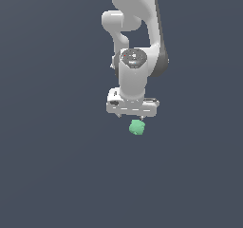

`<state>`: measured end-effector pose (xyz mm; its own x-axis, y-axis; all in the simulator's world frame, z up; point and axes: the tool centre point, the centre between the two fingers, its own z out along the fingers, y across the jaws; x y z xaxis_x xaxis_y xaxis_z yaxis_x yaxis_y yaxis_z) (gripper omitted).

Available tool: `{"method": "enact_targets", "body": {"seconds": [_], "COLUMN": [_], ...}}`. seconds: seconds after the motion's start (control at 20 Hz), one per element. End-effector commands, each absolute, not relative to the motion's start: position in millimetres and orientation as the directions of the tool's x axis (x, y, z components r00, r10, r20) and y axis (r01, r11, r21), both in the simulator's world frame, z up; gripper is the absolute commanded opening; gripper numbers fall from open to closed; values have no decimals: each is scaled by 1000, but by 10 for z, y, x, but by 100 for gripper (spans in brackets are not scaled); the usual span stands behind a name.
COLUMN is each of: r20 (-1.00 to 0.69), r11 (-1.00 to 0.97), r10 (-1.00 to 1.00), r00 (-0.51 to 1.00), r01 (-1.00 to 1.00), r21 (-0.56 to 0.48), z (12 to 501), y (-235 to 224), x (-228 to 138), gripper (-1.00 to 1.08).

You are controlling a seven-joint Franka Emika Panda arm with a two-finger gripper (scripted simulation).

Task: Pick up the object and move it to a goal position.

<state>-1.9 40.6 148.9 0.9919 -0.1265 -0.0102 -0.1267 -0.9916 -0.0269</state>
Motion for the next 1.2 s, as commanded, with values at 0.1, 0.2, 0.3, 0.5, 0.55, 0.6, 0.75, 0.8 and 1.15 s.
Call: {"method": "enact_targets", "body": {"seconds": [0.1, 0.2, 0.3, 0.5, 0.55, 0.6, 0.75, 0.8, 1.15], "r20": [-10, -9, -7, -4, -4, -3, -1, -1, -1], "r11": [-980, -973, -965, -950, -947, -944, -936, -934, -931], "r10": [-196, -232, -262, -312, -322, -331, -352, -357, -365], "r00": [980, 973, 965, 950, 947, 944, 936, 934, 931], "r01": [-197, -232, -262, -312, -322, -331, -352, -357, -365], "r21": [-19, -15, -12, -6, -5, -4, -2, -1, 0], "z": [1323, 1240, 1167, 1049, 1026, 1004, 954, 942, 914], "y": [529, 589, 642, 728, 745, 760, 796, 805, 823], "x": [-43, -57, -71, -98, -104, -109, -122, -125, -133], "gripper": [100, 100, 100, 100, 100, 100, 100, 100, 100]}}
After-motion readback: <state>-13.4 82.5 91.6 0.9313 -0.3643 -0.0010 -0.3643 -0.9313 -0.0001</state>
